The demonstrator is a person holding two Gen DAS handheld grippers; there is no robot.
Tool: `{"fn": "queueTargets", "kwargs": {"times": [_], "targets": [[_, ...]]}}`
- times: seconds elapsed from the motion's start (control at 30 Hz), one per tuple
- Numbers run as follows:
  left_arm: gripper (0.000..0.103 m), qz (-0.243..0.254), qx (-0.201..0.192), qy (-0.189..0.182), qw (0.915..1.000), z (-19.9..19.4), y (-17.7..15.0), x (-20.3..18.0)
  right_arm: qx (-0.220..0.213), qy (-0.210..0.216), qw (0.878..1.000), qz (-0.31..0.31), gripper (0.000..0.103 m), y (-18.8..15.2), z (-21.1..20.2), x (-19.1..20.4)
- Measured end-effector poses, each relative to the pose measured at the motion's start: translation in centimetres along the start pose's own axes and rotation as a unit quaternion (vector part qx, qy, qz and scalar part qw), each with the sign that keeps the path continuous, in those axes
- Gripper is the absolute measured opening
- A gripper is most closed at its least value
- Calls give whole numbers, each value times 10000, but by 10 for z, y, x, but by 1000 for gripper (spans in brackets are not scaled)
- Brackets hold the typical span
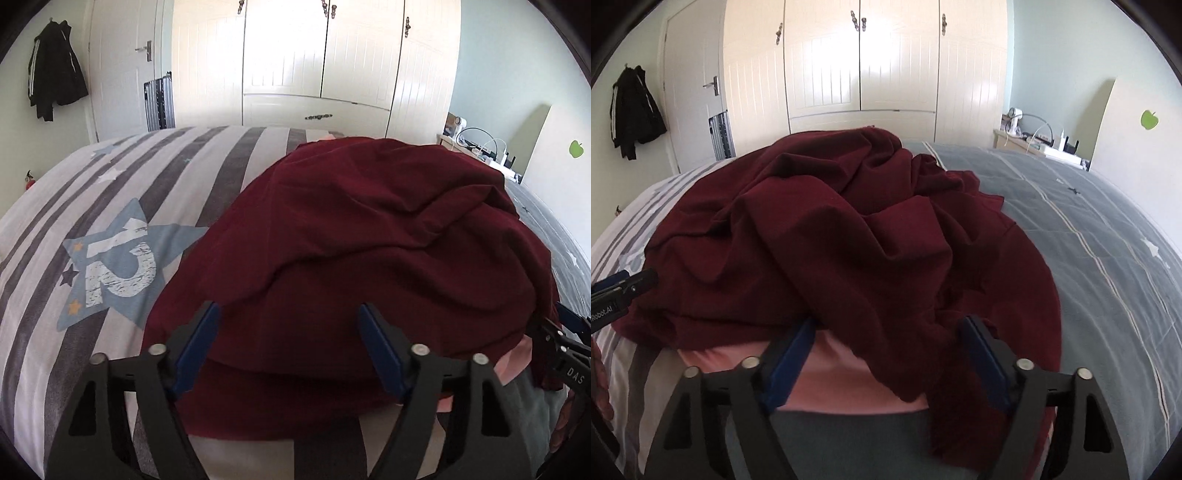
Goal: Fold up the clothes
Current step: 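Reach both grippers to the dark red shirt and grasp its edges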
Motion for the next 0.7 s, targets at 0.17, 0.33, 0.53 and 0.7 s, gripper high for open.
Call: {"fn": "queueTargets", "kwargs": {"times": [0.17, 0.33, 0.53, 0.7], "targets": [[0, 241, 341, 36, 9991, 7, -10, -4, 90, 160, 9997, 157, 26, 7, 6, 0], [0, 465, 217, -170, 9985, -26, -13, -5, 180, 319, 9988, 315, 9, 14, 12, 0], [0, 441, -8, -515, 9977, -100, -23, 1, 57, 509, 9980, 367, 8, 13, -23, -2], [0, 505, -112, -751, 9958, -189, -59, 9, -114, 673, 9974, 236, 3, -23, -101, 9]]}}
Point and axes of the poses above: each gripper's, at about its wrist camera, not at the fingertips, and z roughly the way its jaws point, x to its left, y to its top, the point moved 10 cm from there along z, roughly the way its jaws point, and after that the axes turned 14 degrees about -z, right-handed, at the moved point
